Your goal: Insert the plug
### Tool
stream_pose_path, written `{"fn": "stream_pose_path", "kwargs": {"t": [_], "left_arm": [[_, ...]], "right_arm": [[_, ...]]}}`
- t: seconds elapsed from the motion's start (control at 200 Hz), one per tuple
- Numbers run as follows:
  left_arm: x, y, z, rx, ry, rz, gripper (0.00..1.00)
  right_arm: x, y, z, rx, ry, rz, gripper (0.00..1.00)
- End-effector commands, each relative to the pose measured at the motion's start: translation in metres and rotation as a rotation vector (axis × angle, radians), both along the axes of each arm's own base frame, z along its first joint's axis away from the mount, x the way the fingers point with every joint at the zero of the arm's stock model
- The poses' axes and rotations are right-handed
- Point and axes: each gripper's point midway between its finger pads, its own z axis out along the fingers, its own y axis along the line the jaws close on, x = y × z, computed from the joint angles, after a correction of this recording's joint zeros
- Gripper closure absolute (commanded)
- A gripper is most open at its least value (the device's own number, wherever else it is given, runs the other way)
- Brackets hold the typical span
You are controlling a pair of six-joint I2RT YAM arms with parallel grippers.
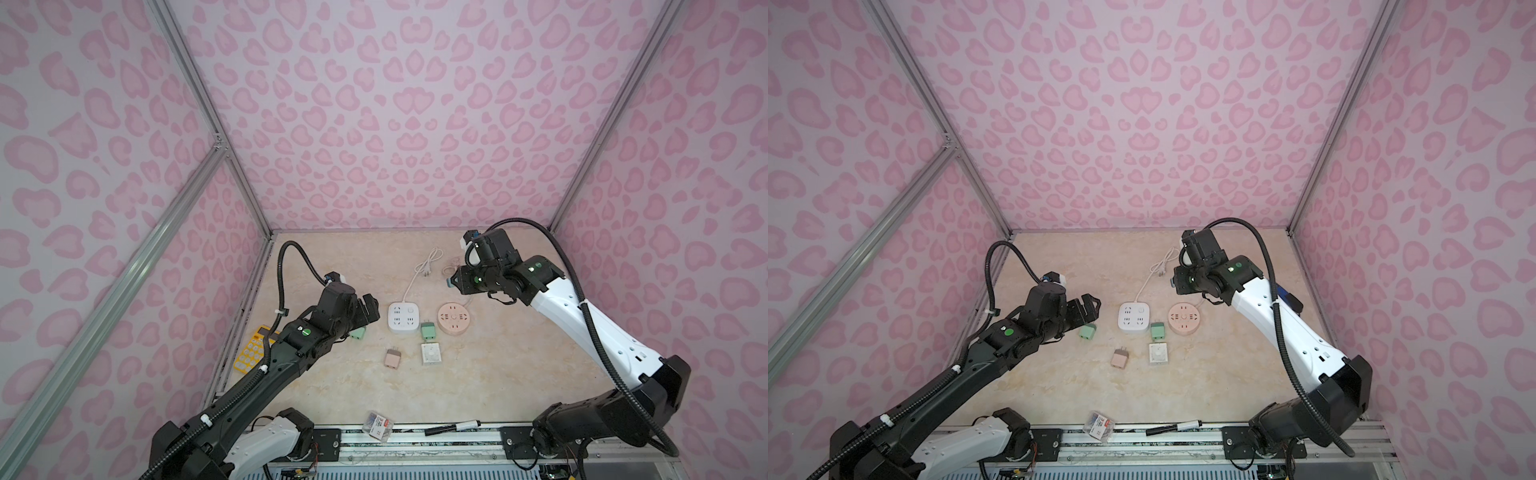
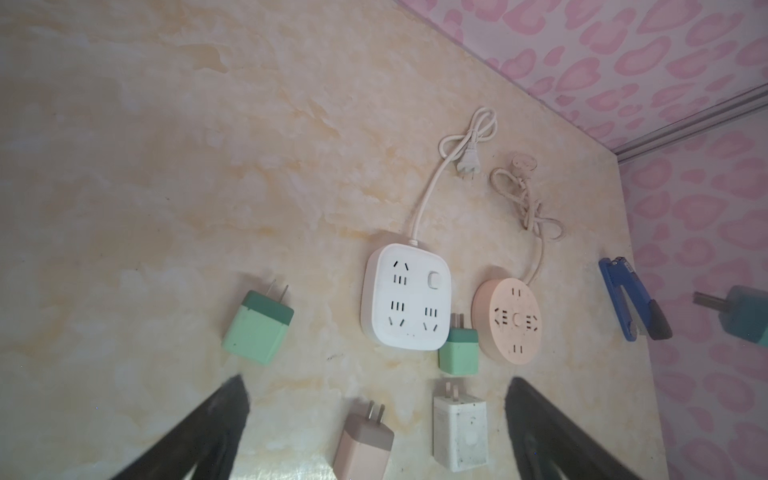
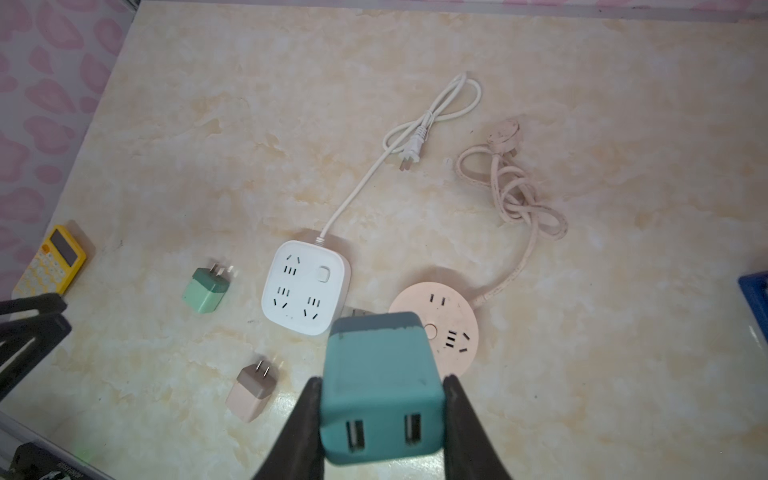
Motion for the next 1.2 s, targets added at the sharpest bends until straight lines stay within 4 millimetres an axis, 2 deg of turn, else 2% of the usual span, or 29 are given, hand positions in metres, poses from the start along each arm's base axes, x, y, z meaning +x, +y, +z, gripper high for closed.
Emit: {"fn": "stream_pose_path", "kwargs": {"t": [0.0, 0.16, 0.46, 0.655, 0.93, 1.195], "left_arm": [[0.000, -0.019, 0.001, -0.014, -0.028, -0.095, 0.02], [0.003, -0.029, -0.002, 0.025, -0.043, -0.130, 0.02], [0.010, -0.037, -0.012, 0.054, -0.008, -0.153, 0.00], [0.011, -0.037, -0.016, 0.049, -0.003, -0.138, 0.01], [0.011, -0.036, -0.014, 0.053, -0.006, -0.131, 0.00], [0.007, -0.032, -0.015, 0.056, -0.010, -0.124, 0.00]], "right_arm": [[-0.005, -0.012, -0.015, -0.107, 0.081, -0.007, 1.00], [0.007, -0.014, -0.034, -0.146, 0.156, -0.061, 1.00], [0.023, -0.017, -0.084, -0.168, 0.279, -0.110, 1.00], [0.032, -0.020, -0.100, -0.158, 0.294, -0.147, 1.00], [0.036, -0.013, -0.126, -0.154, 0.343, -0.150, 1.00], [0.035, -0.014, -0.128, -0.156, 0.339, -0.158, 1.00]]}}
